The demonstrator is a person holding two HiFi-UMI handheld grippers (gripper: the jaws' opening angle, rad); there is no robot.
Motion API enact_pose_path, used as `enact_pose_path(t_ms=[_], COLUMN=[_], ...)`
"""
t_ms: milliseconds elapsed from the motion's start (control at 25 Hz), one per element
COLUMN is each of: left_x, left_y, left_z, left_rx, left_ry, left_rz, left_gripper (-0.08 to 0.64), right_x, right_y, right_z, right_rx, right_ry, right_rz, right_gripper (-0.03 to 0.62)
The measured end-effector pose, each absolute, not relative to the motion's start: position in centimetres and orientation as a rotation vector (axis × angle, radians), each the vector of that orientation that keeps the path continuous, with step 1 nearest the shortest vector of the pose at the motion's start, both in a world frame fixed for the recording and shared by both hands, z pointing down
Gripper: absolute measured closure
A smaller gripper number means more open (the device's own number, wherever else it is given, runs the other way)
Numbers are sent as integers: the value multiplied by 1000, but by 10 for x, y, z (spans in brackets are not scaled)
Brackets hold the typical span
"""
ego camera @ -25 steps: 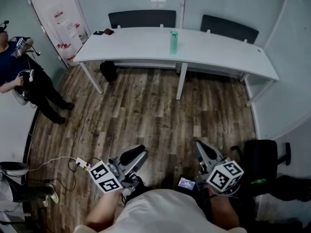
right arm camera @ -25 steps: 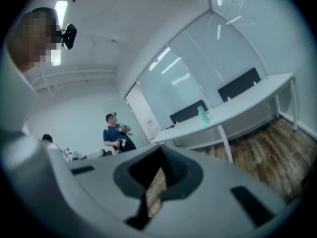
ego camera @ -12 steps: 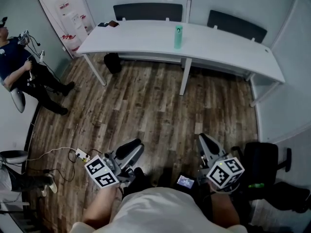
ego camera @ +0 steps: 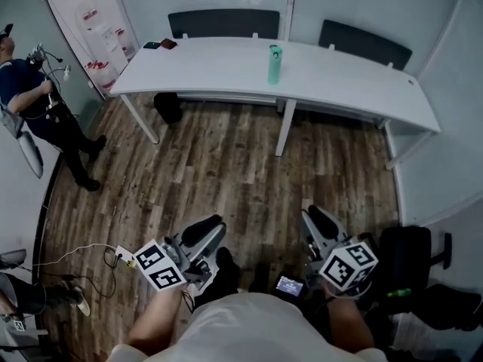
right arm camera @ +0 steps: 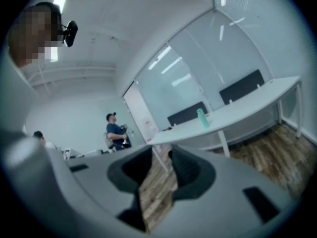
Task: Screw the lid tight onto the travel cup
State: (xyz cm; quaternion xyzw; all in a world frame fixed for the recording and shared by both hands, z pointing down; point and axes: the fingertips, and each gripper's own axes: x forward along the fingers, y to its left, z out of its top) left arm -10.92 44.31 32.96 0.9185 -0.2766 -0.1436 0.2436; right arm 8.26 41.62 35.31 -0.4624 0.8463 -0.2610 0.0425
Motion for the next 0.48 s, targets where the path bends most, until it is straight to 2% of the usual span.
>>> enact_pose_path(t_ms=[480], left_x=[-150], left_y=[352], left_z=[325], left_rx=[2531], left_ry=[-636], left_rz=[-365], left_gripper=[463], right_x=[33], right_y=[338], right_z=[344], right_rx=[-1502], right_ry=[2526], right_rz=[-771], right_gripper=[469])
